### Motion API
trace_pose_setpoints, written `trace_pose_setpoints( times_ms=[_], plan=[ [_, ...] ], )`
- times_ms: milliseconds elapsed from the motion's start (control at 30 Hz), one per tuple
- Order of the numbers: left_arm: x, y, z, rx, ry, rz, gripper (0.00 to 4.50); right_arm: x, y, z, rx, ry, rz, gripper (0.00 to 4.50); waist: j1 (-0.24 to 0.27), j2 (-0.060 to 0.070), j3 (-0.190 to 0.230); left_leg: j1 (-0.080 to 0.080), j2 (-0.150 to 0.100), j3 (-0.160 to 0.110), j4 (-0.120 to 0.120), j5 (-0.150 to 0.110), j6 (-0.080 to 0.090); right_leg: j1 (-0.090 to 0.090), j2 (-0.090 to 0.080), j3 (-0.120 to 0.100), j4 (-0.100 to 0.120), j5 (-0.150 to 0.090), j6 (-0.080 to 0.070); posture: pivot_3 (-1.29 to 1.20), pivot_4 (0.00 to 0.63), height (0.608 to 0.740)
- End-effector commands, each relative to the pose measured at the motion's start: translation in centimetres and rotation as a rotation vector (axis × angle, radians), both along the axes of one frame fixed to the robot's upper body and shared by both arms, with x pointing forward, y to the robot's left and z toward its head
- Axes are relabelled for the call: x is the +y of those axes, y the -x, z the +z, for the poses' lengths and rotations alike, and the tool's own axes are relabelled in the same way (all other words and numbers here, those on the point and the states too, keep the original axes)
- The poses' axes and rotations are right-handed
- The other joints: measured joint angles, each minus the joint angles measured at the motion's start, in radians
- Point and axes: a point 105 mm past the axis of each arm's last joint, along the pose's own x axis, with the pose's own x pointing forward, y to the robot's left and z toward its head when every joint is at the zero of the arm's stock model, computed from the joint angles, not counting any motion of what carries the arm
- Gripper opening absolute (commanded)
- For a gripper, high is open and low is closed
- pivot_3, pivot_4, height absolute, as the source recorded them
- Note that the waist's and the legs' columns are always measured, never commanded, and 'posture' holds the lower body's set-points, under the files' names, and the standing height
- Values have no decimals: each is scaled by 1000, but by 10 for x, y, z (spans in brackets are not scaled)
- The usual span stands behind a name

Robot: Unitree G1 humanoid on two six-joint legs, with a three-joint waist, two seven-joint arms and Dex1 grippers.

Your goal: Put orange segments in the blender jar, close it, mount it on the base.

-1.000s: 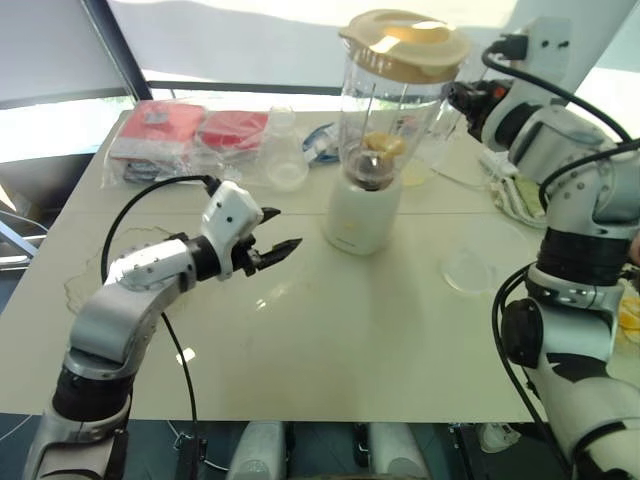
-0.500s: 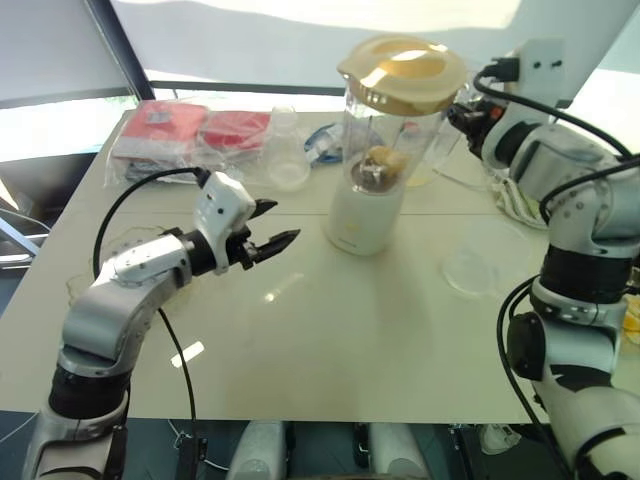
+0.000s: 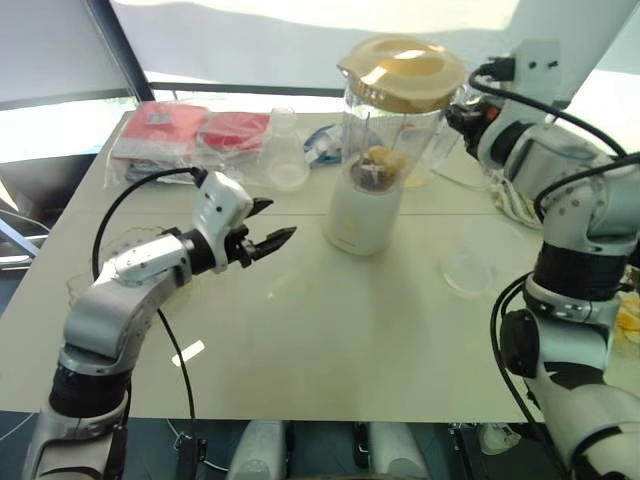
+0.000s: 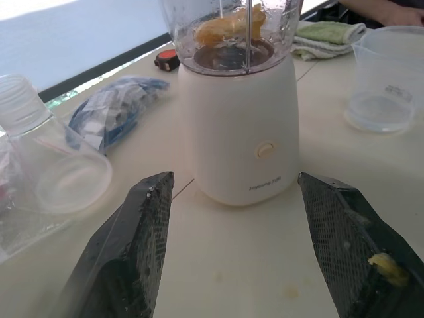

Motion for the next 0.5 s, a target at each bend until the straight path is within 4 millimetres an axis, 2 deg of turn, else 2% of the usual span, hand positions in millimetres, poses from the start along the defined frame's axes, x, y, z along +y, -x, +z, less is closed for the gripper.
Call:
trace_pose_setpoints(
  times_ms=[33,467,500],
  plan=[
    [-1,1,8,-52,-10,-5,3095,6,3,2,-8,61,-4,1006,-1,0,0,0,0,0,0,0,0,0,0,0,0,0,0,0,150,740],
    [-6,-2,1,-20,9,-38,3095,9,7,-6,20,70,-37,1006,-1,0,-1,0,0,0,0,0,0,0,0,0,0,0,0,0,150,740],
    [-6,-3,1,-22,11,-37,3138,8,7,-6,21,71,-43,2017,-2,0,-1,0,0,0,0,0,0,0,0,0,0,0,0,0,150,740]
  ],
)
